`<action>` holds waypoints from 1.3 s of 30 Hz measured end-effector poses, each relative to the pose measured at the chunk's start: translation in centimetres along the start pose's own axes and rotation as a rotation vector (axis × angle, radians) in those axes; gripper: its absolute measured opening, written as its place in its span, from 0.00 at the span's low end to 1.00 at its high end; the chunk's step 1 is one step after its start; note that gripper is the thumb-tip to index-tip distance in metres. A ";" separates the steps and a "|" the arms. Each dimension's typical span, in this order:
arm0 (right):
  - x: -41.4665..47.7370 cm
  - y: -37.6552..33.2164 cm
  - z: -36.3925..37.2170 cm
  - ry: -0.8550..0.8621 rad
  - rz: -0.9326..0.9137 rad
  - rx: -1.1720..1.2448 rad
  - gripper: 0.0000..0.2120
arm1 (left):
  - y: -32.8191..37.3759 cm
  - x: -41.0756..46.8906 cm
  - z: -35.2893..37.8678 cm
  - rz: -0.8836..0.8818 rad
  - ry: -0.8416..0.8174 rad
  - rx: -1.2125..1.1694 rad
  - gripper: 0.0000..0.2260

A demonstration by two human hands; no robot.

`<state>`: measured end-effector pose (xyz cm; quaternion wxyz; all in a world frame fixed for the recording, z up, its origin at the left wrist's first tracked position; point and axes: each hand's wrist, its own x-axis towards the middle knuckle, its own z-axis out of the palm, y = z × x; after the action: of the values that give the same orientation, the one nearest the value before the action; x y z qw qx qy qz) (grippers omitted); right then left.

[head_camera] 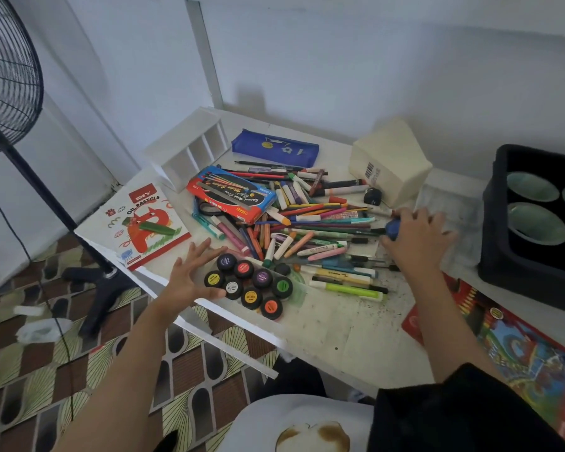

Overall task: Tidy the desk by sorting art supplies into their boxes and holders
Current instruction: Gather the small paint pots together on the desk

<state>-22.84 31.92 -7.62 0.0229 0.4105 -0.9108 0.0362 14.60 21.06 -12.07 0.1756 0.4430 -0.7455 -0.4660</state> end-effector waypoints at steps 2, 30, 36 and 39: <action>0.1 -0.2 0.1 0.015 0.000 0.004 0.23 | -0.1 -0.1 0.0 0.000 0.002 -0.012 0.45; -9.5 -7.3 -2.3 -0.733 -0.748 0.704 0.15 | 0.1 -0.2 0.1 0.013 0.031 0.004 0.45; -9.5 -6.8 -1.9 -0.805 -0.762 0.654 0.19 | 0.5 -0.2 0.2 0.014 0.034 0.026 0.48; -9.5 -6.9 -1.8 -0.833 -0.757 0.656 0.18 | 0.5 -0.3 0.1 0.013 0.027 0.022 0.50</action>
<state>-11.30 34.62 -6.17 -0.4474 0.6684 -0.5775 0.1395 14.47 21.45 -11.65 0.1841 0.4462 -0.7510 -0.4506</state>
